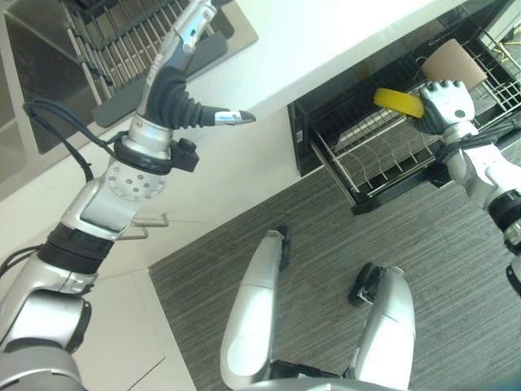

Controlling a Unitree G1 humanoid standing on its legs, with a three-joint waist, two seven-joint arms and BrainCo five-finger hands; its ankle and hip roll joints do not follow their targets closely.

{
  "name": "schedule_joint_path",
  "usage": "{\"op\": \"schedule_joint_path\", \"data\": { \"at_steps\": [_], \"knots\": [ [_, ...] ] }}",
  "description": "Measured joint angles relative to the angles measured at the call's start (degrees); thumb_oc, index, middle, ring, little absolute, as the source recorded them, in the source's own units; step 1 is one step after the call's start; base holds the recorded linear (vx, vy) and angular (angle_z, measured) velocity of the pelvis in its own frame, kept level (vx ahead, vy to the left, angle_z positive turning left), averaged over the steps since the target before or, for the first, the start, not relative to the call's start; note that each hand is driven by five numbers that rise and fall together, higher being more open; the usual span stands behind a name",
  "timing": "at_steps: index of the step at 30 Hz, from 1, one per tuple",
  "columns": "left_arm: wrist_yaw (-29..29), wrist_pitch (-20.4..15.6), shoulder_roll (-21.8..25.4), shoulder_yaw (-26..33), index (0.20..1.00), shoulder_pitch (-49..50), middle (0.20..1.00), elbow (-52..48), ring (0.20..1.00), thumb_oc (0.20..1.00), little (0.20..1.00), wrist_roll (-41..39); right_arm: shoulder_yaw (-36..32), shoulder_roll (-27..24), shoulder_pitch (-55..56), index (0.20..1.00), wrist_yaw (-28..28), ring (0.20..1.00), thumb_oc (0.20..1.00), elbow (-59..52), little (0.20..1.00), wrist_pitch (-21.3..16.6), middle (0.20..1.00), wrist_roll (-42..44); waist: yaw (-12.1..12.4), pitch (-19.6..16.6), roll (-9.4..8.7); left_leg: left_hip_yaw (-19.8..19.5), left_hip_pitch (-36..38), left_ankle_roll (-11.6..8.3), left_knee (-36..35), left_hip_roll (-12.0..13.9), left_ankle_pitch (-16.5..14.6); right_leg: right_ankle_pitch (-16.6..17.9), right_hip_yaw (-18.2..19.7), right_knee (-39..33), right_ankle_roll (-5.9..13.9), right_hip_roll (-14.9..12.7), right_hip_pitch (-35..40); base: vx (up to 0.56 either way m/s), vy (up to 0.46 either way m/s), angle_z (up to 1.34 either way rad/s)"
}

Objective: Place the dishes in the dishwasher.

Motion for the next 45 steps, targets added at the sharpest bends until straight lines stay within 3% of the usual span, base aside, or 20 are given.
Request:
{"op": "schedule_joint_path", "data": {
  "at_steps": [6,18,19,22,26,27,31,39,42,45],
  "knots": [
    [-0.71,0.04,0.06,-1.46,1.000,-1.55,1.000,-0.06,1.000,1.000,1.000,0.00,1.40,5.07,-2.24,0.200,3.35,0.200,0.200,3.73,0.200,-4.17,0.200,0.21,0.85,-0.03,0.07,-0.20,-0.07,-0.17,-0.36,-0.16,0.06,-0.14,-0.23,-0.13,-0.05,-0.06,0.01,0.00,0.000,0.01],
    [-1.51,-0.14,-0.73,-3.11,1.000,-2.71,1.000,-1.15,1.000,1.000,1.000,0.00,0.70,8.32,-5.46,0.200,3.43,0.200,0.200,6.83,0.200,-4.91,0.200,1.40,2.52,-0.15,0.96,-1.92,-0.11,-0.81,-1.73,-0.44,0.77,-0.18,-2.65,-1.05,-0.10,-0.15,1.19,0.00,0.000,0.05],
    [-1.49,-0.13,-0.74,-3.22,1.000,-2.74,1.000,-1.15,1.000,1.000,1.000,0.00,0.70,8.31,-5.48,0.200,3.12,0.200,0.200,6.93,0.200,-4.41,0.200,1.38,2.54,-0.15,0.96,-1.94,-0.14,-0.81,-1.72,-0.45,0.77,-0.19,-2.65,-1.01,-0.10,-0.15,1.19,0.01,-0.026,0.04],
    [-1.39,-0.20,-0.58,-3.60,1.000,-4.20,1.000,-1.98,1.000,1.000,1.000,0.00,-1.36,8.25,-5.68,0.200,-0.54,0.200,0.200,8.54,0.200,2.22,0.200,1.33,2.56,-0.15,1.09,-2.77,-1.89,-1.10,-1.16,-0.54,1.08,-0.65,-3.18,-0.31,-0.87,-0.12,-0.05,0.00,-0.018,0.09],
    [-0.98,-0.92,-0.46,-3.21,1.000,-4.72,1.000,-2.15,1.000,1.000,1.000,0.00,-1.25,8.14,-5.90,0.200,-1.70,0.200,0.200,9.74,0.200,5.52,0.200,1.37,2.57,-0.15,1.24,-2.94,-3.00,-1.08,-0.89,-0.54,1.14,-0.77,-3.12,-0.04,-0.94,-0.12,-1.14,0.00,0.000,0.00],
    [-0.79,-1.11,-0.44,-3.24,1.000,-4.68,1.000,-2.11,1.000,1.000,1.000,0.01,-1.25,8.10,-5.94,1.000,-1.74,1.000,1.000,9.75,1.000,5.73,1.000,1.38,2.45,-0.16,1.25,-2.93,-3.00,-1.08,-0.89,-0.53,1.14,-0.77,-3.10,-0.04,-0.94,-0.12,-1.15,0.00,0.000,0.00],
    [-0.18,-1.66,-0.32,-2.98,1.000,-4.64,1.000,-2.61,1.000,1.000,1.000,0.00,-1.09,8.24,-5.14,1.000,2.37,1.000,1.000,11.01,1.000,7.01,1.000,2.90,2.51,-0.22,1.49,-2.91,-3.87,-0.91,-0.91,-0.46,1.27,-0.72,-3.07,0.02,-0.96,-0.08,-2.03,0.00,-0.008,0.00],
    [-1.79,-0.80,-0.58,-3.49,1.000,-4.30,1.000,-3.82,1.000,1.000,1.000,-0.01,-1.74,8.59,-3.43,1.000,24.82,1.000,1.000,13.72,1.000,7.45,1.000,15.19,3.02,-0.31,1.56,-3.73,-2.72,-1.01,-1.04,-0.42,1.23,-0.66,-4.33,-0.08,-0.75,-0.01,-0.04,0.04,-0.054,0.04],
    [-3.51,0.21,-0.60,-5.38,1.000,-3.52,1.000,-4.71,1.000,1.000,1.000,-0.01,-3.94,9.44,-3.29,1.000,28.70,1.000,1.000,15.23,1.000,7.73,1.000,18.20,3.01,-0.32,1.52,-3.58,-2.23,-1.01,-1.10,-0.50,1.22,-0.85,-4.38,-0.07,-1.07,-0.01,0.47,0.04,-0.009,0.01],
    [-4.57,1.46,-1.28,-7.40,1.000,0.14,1.000,-4.51,1.000,1.000,1.000,0.01,-5.60,10.51,-3.12,1.000,28.01,1.000,1.000,15.33,1.000,7.29,1.000,18.27,2.81,-0.32,1.51,-3.72,-2.15,-0.89,-1.07,-0.57,1.30,-0.99,-4.36,0.07,-1.33,-0.02,0.57,0.01,0.002,0.00]
  ]
}}
